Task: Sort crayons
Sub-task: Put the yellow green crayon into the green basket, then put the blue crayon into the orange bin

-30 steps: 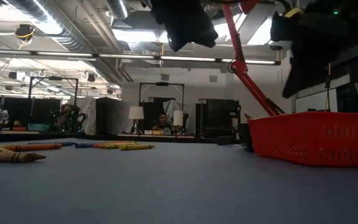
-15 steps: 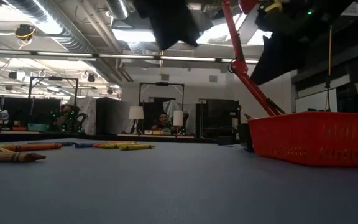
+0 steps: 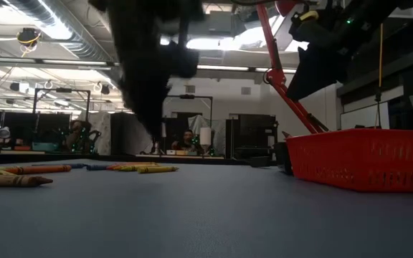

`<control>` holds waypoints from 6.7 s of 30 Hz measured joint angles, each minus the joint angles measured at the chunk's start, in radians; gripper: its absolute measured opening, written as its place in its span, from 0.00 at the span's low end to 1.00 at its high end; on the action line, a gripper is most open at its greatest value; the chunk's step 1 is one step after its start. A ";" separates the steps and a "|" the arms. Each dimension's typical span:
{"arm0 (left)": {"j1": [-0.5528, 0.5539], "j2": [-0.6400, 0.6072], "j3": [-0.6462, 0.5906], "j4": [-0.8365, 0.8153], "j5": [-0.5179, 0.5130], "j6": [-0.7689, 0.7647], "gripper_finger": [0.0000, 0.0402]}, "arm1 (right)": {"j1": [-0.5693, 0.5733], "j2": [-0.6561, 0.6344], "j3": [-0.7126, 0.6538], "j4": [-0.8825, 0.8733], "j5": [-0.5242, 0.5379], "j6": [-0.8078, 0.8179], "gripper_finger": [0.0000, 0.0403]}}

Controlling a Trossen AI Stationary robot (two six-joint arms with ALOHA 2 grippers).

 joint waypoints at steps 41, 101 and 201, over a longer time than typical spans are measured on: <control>0.147 0.003 -0.265 0.655 0.068 -0.029 0.01 | 0.000 0.003 0.000 0.108 -0.009 0.005 0.36; 0.122 0.000 -0.264 1.315 0.072 0.057 0.01 | 0.000 0.006 0.001 0.384 -0.113 -0.067 0.10; 0.266 -0.366 -0.596 0.070 0.043 -0.138 0.23 | 0.000 -0.276 0.000 -0.504 -0.346 -0.015 0.33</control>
